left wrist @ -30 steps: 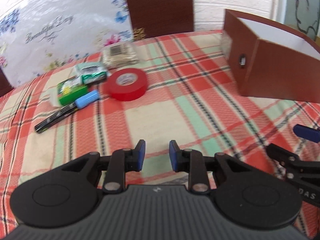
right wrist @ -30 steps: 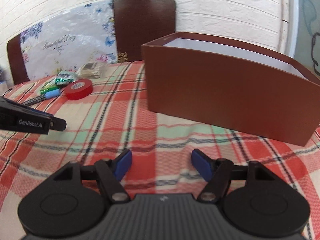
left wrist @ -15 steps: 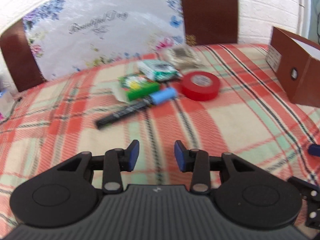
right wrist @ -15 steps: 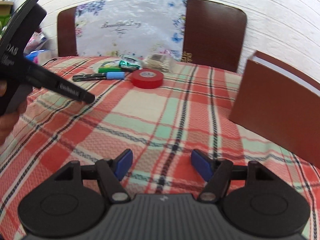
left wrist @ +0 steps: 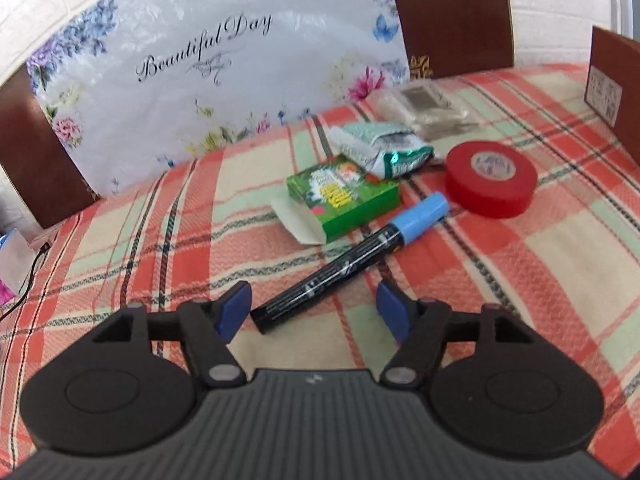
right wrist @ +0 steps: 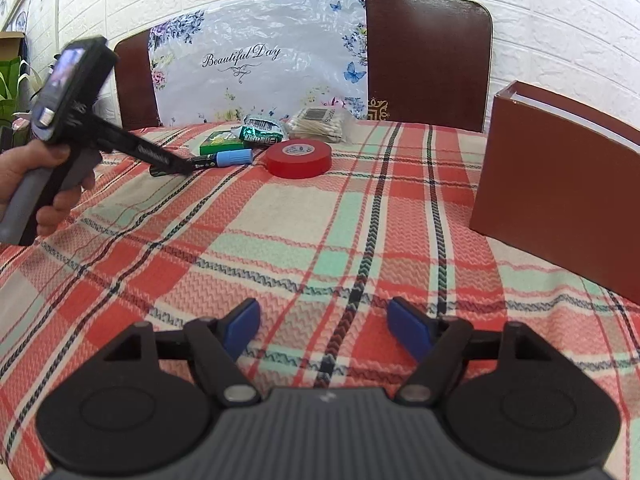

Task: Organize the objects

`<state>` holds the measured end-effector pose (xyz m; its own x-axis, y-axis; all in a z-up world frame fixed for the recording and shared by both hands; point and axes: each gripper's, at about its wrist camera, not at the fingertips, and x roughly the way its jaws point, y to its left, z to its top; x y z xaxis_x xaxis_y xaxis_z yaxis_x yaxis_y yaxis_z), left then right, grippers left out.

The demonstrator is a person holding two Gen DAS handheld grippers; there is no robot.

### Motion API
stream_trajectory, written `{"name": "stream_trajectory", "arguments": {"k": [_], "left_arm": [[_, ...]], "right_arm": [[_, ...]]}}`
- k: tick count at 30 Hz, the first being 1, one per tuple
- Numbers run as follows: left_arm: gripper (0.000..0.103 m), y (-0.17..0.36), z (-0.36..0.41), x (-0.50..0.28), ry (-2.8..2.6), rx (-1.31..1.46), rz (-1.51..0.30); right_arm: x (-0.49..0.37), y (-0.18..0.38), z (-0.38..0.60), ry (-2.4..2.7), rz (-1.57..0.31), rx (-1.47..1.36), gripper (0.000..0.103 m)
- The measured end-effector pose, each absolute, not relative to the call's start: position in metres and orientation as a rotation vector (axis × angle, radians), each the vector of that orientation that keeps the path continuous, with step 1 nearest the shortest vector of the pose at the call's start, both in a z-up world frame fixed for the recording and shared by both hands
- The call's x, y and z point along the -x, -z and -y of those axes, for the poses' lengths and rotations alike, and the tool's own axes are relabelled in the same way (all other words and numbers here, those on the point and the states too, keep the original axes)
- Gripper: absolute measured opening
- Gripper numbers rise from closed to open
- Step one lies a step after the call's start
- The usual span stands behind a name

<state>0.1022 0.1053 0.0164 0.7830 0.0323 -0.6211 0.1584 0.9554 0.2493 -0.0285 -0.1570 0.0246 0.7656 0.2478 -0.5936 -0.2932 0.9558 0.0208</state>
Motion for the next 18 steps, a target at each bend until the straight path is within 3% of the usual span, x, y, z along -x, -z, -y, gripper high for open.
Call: {"name": "stream_trajectory", "arguments": {"k": [2, 5, 10, 13, 18], "left_arm": [[0.034, -0.020, -0.101, -0.097, 0.136, -0.273, -0.700], [0.017, -0.024, -0.090, -0.089, 0.229, -0.217, -0.758], [0.024, -0.024, -0.058, -0.064, 0.373, -0.121, -0.823], [0.017, -0.021, -0.039, -0.040, 0.467, -0.132, -0.821], [0.017, -0.017, -0.007, 0.010, 0.591, -0.250, -0.784]], "right_arm": [[0.029, -0.024, 0.156, -0.293, -0.634, 0.073, 0.074], [0.028, -0.024, 0.156, -0.296, -0.635, 0.076, 0.075], [0.030, -0.024, 0.156, -0.296, -0.632, 0.074, 0.075], [0.031, -0.024, 0.156, -0.299, -0.632, 0.067, 0.075], [0.030, -0.030, 0.177, -0.307, -0.643, -0.060, 0.074]]}}
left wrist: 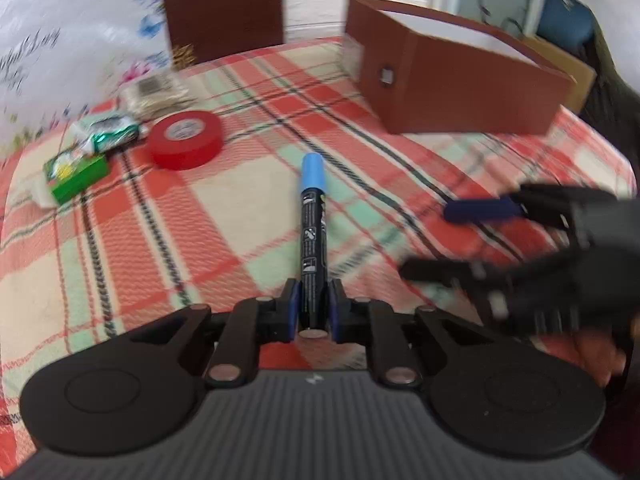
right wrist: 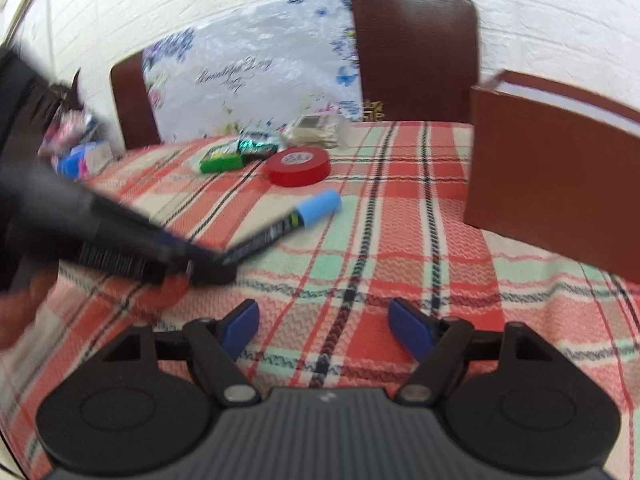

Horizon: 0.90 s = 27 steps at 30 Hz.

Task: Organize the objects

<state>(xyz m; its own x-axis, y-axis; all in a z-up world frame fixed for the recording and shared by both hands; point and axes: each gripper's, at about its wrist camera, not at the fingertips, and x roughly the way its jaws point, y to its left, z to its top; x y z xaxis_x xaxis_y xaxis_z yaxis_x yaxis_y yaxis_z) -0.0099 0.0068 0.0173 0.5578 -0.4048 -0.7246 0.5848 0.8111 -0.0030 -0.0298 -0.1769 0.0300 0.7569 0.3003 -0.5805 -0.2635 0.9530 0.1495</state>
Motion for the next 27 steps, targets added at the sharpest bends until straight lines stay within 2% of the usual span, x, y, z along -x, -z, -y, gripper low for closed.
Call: {"name": "stream_trajectory", "arguments": {"k": [5, 11, 12, 14, 17, 27], "left_arm": [[0.017, -0.017, 0.014, 0.037, 0.671, -0.313, -0.757], [0.017, -0.018, 0.032, 0.056, 0.752, -0.395, -0.717], [0.018, -0.018, 0.035, 0.058, 0.761, -0.396, -0.714], [0.021, -0.016, 0.041, 0.063, 0.753, -0.421, -0.694], [0.022, -0.020, 0.045, 0.064, 0.750, -0.419, -0.662], [0.021, -0.084, 0.087, 0.040, 0.733, -0.451, -0.451]], "right_arm": [[0.021, -0.034, 0.213, -0.269, -0.675, -0.278, 0.070], [0.017, -0.035, 0.218, -0.263, -0.703, -0.329, 0.069], [0.018, -0.035, 0.217, -0.265, -0.707, -0.334, 0.066], [0.019, -0.034, 0.210, -0.253, -0.713, -0.296, 0.046], [0.024, -0.038, 0.205, -0.235, -0.701, -0.253, 0.037], [0.022, -0.102, 0.238, -0.167, -0.472, -0.264, 0.034]]}}
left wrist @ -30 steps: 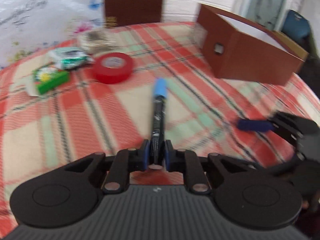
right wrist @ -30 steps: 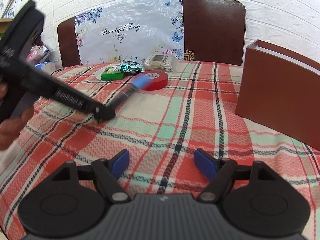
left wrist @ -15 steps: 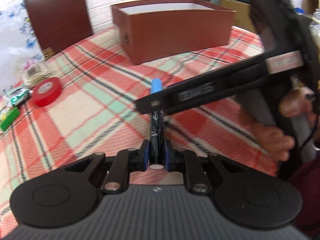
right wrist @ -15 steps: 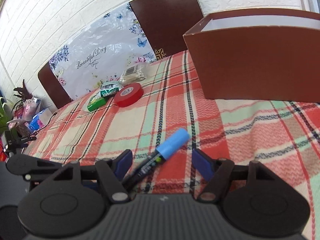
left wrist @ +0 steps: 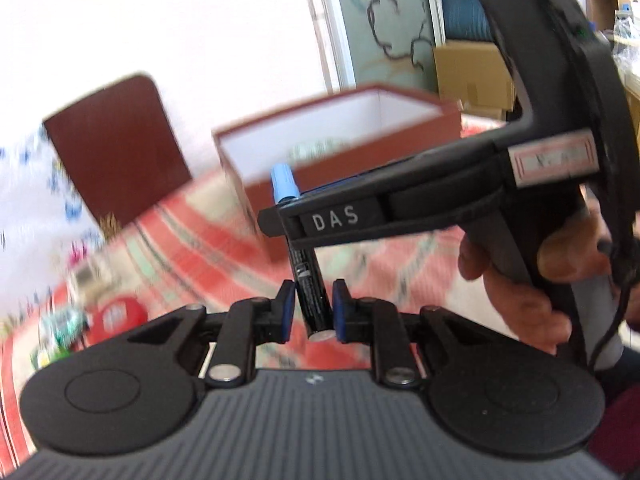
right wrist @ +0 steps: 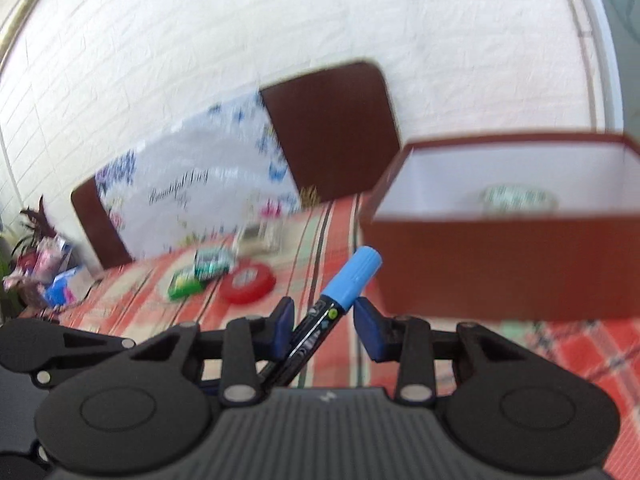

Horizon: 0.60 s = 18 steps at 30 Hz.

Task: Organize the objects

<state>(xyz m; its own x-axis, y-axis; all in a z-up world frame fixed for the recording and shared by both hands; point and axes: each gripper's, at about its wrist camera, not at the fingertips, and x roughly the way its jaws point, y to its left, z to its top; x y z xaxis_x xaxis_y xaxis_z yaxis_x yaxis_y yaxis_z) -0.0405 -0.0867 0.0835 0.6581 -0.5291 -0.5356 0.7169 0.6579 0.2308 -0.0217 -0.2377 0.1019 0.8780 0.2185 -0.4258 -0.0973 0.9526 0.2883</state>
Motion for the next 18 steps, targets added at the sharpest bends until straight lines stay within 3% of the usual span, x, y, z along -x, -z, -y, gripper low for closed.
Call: {"name": "stream_trajectory", "arguments": {"k": [10, 12, 13, 14, 18], "left_arm": [[0.023, -0.113, 0.171, -0.049, 0.641, -0.417, -0.381], [0.028, -0.103, 0.185, -0.072, 0.588, -0.422, -0.431], [0.035, -0.097, 0.188, -0.082, 0.557, -0.414, -0.471], [0.035, -0.093, 0.188, -0.088, 0.533, -0.397, -0.507], [0.035, -0.092, 0.159, -0.085, 0.546, -0.285, -0.535]], "right_arm": [[-0.052, -0.147, 0.302, -0.027, -0.313, -0.189, 0.031], [-0.082, -0.141, 0.308, -0.026, -0.360, -0.178, 0.035], [-0.098, -0.135, 0.312, -0.038, -0.406, -0.180, 0.044], [-0.108, -0.128, 0.316, -0.019, -0.435, -0.181, 0.054], [-0.096, -0.106, 0.341, 0.034, -0.408, -0.309, 0.054]]}}
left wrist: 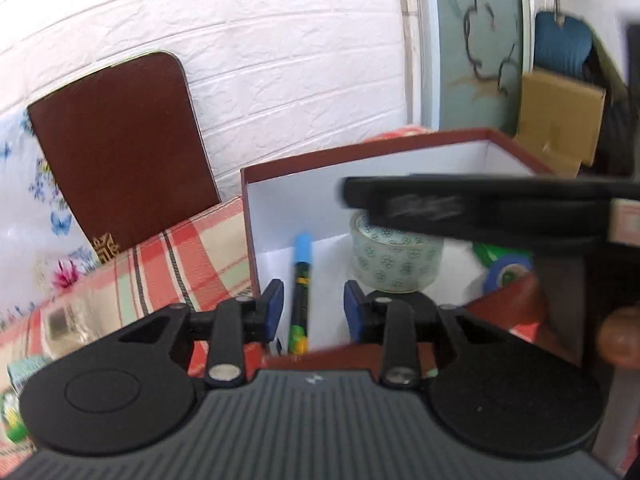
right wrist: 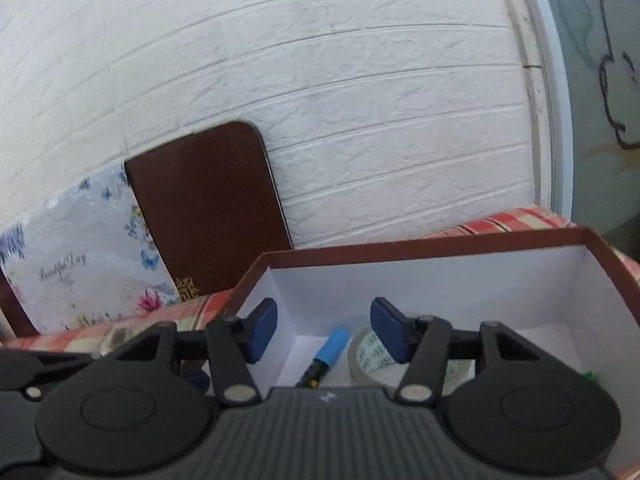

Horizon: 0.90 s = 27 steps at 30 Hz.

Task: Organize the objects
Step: 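Lower the marker into the brown box and open both tools, then grasp the red tape roll with the right tool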

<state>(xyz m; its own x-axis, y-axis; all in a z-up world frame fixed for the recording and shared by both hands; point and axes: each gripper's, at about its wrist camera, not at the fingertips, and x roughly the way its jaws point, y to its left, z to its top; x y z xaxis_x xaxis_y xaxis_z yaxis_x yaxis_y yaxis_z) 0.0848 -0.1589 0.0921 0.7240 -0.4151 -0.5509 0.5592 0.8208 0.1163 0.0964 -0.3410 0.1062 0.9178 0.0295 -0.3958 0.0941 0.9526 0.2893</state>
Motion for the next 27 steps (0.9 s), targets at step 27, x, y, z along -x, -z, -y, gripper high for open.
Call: {"name": "stream_trajectory", "arguments": {"k": [27], "left_arm": [[0.047, -0.020, -0.032, -0.045, 0.107, -0.105, -0.750]], "right_arm": [[0.008, -0.032, 0.185, -0.223, -0.691, -0.020, 0.071]]}}
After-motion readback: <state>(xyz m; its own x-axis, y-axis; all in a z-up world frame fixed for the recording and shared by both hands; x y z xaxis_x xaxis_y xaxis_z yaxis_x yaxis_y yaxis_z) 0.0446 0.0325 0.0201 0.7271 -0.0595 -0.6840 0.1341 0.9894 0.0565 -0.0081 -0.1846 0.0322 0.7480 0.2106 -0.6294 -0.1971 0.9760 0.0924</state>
